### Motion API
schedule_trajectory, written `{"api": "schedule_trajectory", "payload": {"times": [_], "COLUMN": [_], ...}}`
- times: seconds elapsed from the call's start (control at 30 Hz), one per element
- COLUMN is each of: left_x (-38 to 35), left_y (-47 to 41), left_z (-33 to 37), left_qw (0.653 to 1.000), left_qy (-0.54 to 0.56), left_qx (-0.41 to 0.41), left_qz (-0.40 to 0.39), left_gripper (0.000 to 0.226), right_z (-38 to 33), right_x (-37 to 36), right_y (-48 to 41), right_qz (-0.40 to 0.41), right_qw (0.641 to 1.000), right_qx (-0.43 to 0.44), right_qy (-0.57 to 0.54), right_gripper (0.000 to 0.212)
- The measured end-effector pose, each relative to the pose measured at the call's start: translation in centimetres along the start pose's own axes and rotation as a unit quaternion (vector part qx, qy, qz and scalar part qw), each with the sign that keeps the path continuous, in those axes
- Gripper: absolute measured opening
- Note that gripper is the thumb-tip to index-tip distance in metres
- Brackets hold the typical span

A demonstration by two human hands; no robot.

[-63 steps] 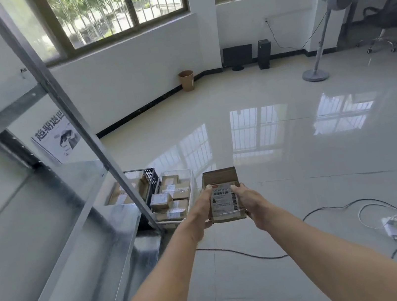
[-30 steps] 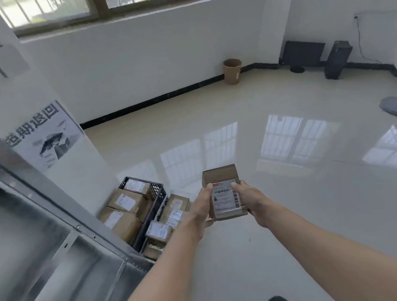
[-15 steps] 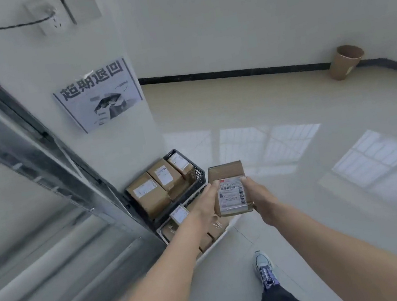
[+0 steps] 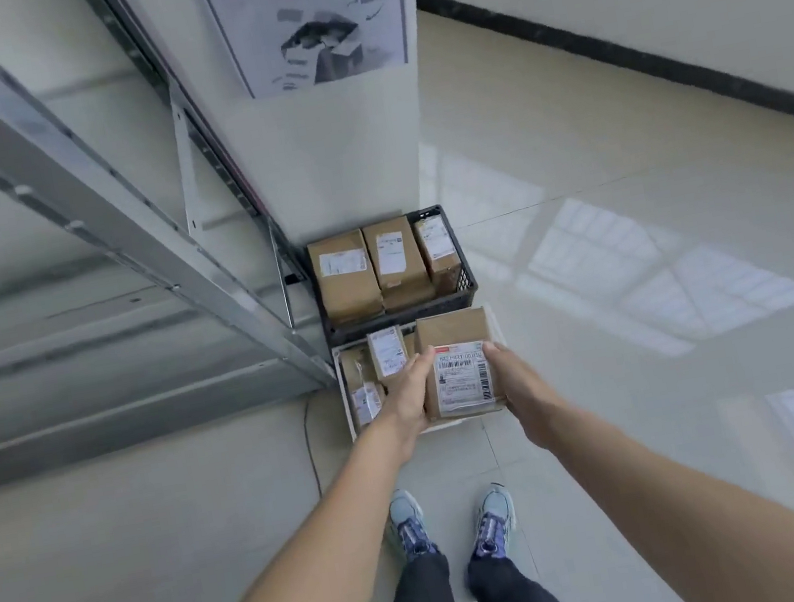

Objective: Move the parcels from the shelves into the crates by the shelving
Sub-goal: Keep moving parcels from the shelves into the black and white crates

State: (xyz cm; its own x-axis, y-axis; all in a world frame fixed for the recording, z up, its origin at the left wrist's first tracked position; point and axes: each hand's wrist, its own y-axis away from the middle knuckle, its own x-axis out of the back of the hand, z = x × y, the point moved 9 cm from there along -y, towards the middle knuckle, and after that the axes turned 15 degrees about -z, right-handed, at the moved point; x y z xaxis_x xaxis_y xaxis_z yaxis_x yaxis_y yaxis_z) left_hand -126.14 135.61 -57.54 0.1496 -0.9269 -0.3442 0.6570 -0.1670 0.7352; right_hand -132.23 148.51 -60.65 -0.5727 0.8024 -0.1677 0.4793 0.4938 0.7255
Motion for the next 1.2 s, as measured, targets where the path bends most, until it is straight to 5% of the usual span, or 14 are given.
{"api": "schedule_trajectory", "payload": {"times": [0.1, 0.6, 0.77, 0.9, 1.2], "left_x": [2.6, 16.7, 21.1, 23.6, 25.9], "left_y": [-2.7, -20.7, -26.4, -29.8, -34.2], "left_z": [-3.2, -19.4, -24.3, -26.2, -28.8], "left_qw": [0.999, 0.99, 0.987, 0.988, 0.986], "left_qy": [0.019, 0.08, 0.075, 0.06, 0.073], "left_qx": [0.023, 0.099, 0.124, 0.122, 0.134], "left_qz": [0.025, 0.056, 0.064, 0.067, 0.061], "left_gripper": [0.052, 0.074, 0.064, 0.033, 0.067], "right_z": [3.7, 19.7, 25.5, 28.4, 31.8], "right_x": [0.1, -0.5, -0.2, -0.3, 0.3], "right_y": [-4.3, -24.6, -31.0, -35.3, -40.1], "right_qz": [-0.009, -0.027, -0.024, -0.022, -0.021], "right_qw": [0.999, 0.993, 0.99, 0.991, 0.99], "right_qx": [-0.037, -0.11, -0.13, -0.123, -0.136], "right_qy": [0.003, 0.039, 0.041, 0.055, 0.035], "right_gripper": [0.065, 0.024, 0.033, 0.04, 0.057]}}
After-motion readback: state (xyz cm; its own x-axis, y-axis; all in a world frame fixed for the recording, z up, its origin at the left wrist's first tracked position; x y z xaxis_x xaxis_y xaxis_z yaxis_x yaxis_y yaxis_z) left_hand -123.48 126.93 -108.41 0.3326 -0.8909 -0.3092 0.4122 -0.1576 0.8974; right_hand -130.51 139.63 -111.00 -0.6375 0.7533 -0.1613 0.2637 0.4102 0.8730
